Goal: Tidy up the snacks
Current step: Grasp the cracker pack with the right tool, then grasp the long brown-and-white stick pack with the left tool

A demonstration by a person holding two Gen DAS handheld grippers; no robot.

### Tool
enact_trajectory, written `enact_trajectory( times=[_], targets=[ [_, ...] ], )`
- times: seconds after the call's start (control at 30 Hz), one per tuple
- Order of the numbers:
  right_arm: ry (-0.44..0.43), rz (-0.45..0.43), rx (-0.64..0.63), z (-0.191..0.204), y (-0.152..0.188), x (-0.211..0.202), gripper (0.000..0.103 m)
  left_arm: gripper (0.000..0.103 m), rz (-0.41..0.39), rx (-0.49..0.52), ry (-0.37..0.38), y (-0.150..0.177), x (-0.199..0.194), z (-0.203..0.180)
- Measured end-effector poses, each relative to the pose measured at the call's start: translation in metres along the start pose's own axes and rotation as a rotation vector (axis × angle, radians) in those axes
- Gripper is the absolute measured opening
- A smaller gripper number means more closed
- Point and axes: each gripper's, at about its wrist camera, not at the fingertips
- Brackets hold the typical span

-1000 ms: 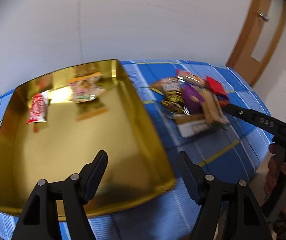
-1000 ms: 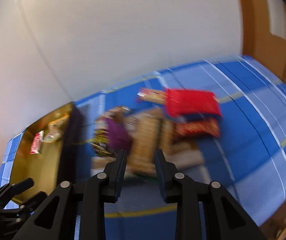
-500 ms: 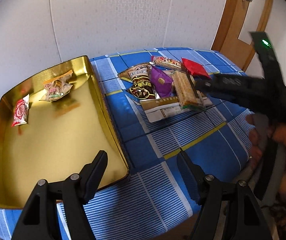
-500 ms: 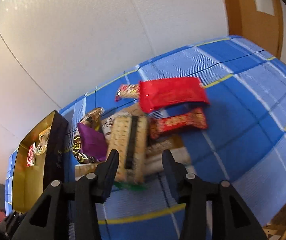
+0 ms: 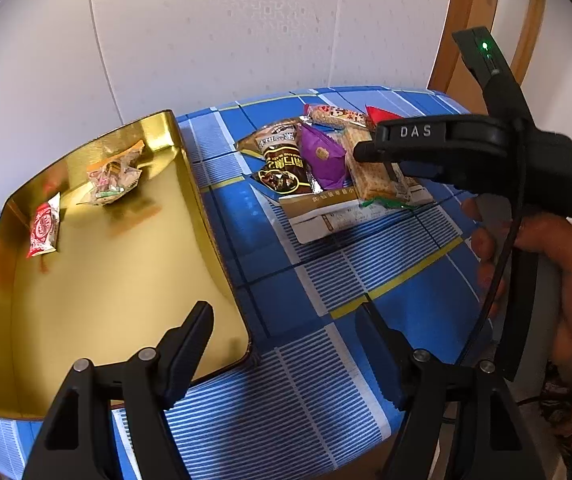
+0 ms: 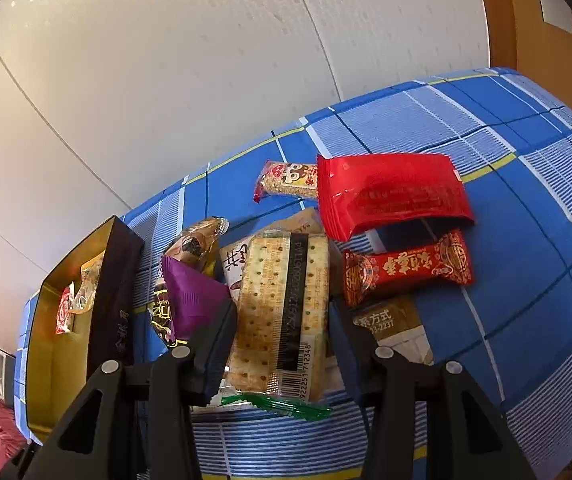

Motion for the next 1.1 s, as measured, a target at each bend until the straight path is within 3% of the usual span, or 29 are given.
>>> enact_trajectory(
  times=[0.4,0.63,0.73,0.93,1.0,1.1],
  targets=[
    [0.067,0.001,-0.145,0.016,0.002,0.009,0.048,0.075,0.002,0.033,-0.016,-0.003,0.000,-0.005],
    [0.044,-0.058,-0.102,-0.013,0.007,-0.008,0.048,0.075,0.006,0.047,-0.013,-0.008,0.004,-0.009],
    [0.063,-0.102,-0.075,-0.033,0.010,-0.018,0.048,0.082,0.014,0.056,-0.017,-0.013,0.008,-0.013],
    [0.065,-0.174,0.019,-0.073,0.015,-0.035,0.048,0.083,0.041,0.026,-0.050,-0.021,0.014,-0.016],
    [0.063,-0.195,0.041,-0.084,0.019,-0.039,0.048,0.083,0.018,0.029,-0.074,-0.025,0.008,-0.020],
    [0.043,-0.188,0.095,-0.095,0.019,-0.039,0.048,0.084,-0.050,0.123,-0.101,-0.031,-0.004,-0.040]
  ],
)
Point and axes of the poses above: each gripper's, at about its wrist camera, not at the fingertips, and x roughly the way its jaws point, z to its left, y to its underside, and after that the axes turned 8 degrees about x, right-handed
